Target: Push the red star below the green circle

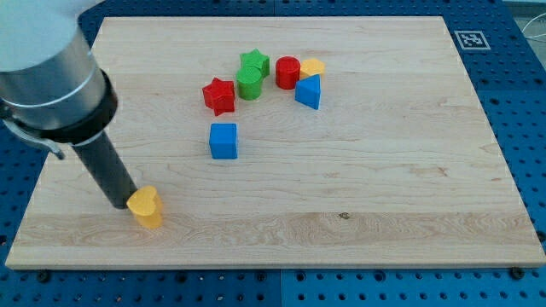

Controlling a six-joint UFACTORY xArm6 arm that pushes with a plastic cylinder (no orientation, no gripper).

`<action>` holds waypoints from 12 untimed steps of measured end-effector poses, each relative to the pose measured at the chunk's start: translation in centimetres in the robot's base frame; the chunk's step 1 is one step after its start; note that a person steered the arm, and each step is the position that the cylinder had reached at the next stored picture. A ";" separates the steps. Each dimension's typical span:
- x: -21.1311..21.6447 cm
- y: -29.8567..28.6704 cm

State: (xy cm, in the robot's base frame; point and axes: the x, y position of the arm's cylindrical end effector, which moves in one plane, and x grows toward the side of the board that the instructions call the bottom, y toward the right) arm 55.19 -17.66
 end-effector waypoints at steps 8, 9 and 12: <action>-16.4 5.3; -17.3 9.5; -15.2 11.3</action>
State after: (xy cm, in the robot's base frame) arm 39.98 -6.38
